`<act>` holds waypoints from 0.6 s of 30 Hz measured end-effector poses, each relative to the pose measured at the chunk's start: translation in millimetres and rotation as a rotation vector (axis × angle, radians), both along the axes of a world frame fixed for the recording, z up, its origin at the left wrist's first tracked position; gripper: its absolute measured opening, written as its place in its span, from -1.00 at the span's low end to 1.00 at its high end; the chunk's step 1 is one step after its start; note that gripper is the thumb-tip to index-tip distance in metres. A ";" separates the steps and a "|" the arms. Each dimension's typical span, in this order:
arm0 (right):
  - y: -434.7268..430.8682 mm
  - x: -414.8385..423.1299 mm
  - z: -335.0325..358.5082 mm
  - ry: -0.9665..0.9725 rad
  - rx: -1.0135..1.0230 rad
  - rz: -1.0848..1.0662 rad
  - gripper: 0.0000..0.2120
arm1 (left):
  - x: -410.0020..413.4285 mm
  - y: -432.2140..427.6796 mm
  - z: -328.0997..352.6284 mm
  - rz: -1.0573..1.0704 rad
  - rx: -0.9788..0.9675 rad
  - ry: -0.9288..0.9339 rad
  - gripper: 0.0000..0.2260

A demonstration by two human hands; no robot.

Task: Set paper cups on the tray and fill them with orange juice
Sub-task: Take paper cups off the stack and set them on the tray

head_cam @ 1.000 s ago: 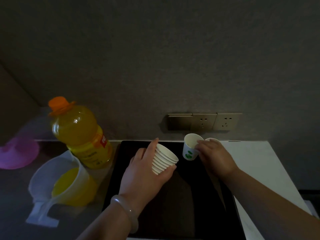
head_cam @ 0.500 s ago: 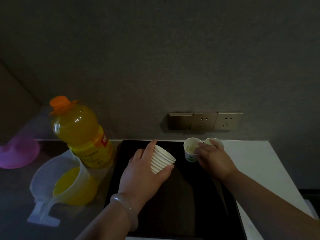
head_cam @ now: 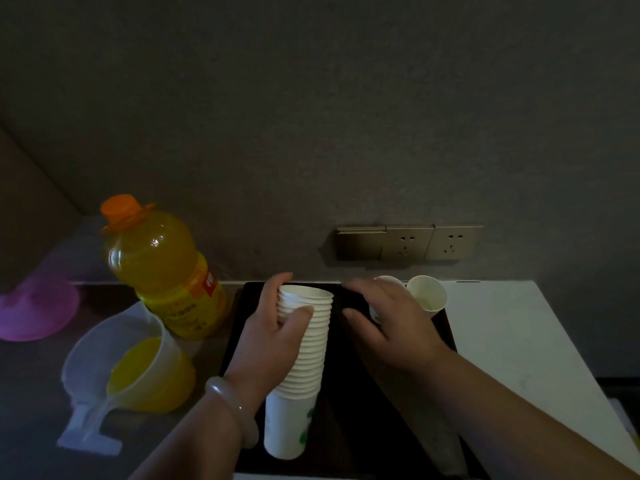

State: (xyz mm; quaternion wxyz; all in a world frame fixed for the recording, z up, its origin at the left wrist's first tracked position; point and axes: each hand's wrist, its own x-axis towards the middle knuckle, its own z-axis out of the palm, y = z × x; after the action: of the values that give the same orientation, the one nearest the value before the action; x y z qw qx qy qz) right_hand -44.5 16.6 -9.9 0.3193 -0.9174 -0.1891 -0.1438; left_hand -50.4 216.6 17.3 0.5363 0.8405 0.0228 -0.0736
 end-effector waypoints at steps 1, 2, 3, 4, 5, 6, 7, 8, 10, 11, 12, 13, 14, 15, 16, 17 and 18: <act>7.0 -4.4 3.4 0.118 0.130 0.050 -0.58 | 0.6 0.7 1.7 -0.003 -0.014 -0.008 -0.59; 14.0 -7.4 5.9 0.233 0.259 0.110 -0.58 | 0.8 1.1 3.3 -0.011 -0.025 -0.015 -0.61; 20.6 -9.0 6.7 0.324 0.373 0.150 -0.59 | 0.7 0.8 4.8 -0.022 -0.039 -0.018 -0.62; 26.4 -9.8 6.6 0.374 0.462 0.165 -0.61 | 0.7 0.2 6.1 -0.033 -0.054 -0.012 -0.63; 31.3 -10.9 7.4 0.407 0.529 0.165 -0.65 | 0.4 -0.4 7.0 -0.040 -0.068 -0.003 -0.62; 35.8 -11.9 9.1 0.428 0.580 0.154 -0.70 | 0.3 -0.5 7.7 -0.042 -0.075 0.002 -0.61; 39.3 -12.8 12.2 0.456 0.623 0.136 -0.77 | 0.2 0.0 7.6 -0.042 -0.072 0.003 -0.58; 41.0 -12.7 14.5 0.476 0.636 0.120 -0.82 | 0.2 1.2 7.0 -0.045 -0.063 0.003 -0.54; 40.4 -11.3 18.8 0.496 0.560 0.109 -0.87 | -0.5 4.8 6.2 -0.069 -0.024 0.003 -0.47; 39.2 -10.1 21.7 0.510 0.505 0.110 -0.88 | -1.1 6.4 6.4 -0.086 -0.001 0.002 -0.46; 37.1 -8.5 24.1 0.530 0.470 0.116 -0.90 | -2.0 7.4 6.9 -0.102 0.017 0.005 -0.45; 35.4 -7.0 26.3 0.558 0.470 0.128 -0.93 | -2.7 8.0 7.6 -0.114 0.026 0.012 -0.45; 34.0 -5.7 28.0 0.583 0.486 0.148 -0.95 | -3.2 8.4 8.1 -0.122 0.031 0.018 -0.46; 33.1 -5.1 30.8 0.605 0.508 0.168 -0.93 | -3.8 8.7 9.3 -0.127 0.032 0.020 -0.46; 32.5 -4.8 32.8 0.615 0.521 0.183 -0.92 | -4.0 9.1 10.3 -0.129 0.032 0.018 -0.45; 32.8 -5.1 36.2 0.624 0.530 0.194 -0.91 | -4.0 9.7 11.2 -0.134 0.034 0.014 -0.41; 32.9 -4.9 38.7 0.624 0.526 0.199 -0.90 | -3.8 10.3 12.2 -0.140 0.036 0.009 -0.35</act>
State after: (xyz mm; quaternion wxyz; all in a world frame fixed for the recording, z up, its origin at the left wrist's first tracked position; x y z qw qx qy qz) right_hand -49.4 49.5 28.9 0.5968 -0.7815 -0.1280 0.1295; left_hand -54.2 226.9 29.5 0.5144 0.8493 -0.0321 -0.1144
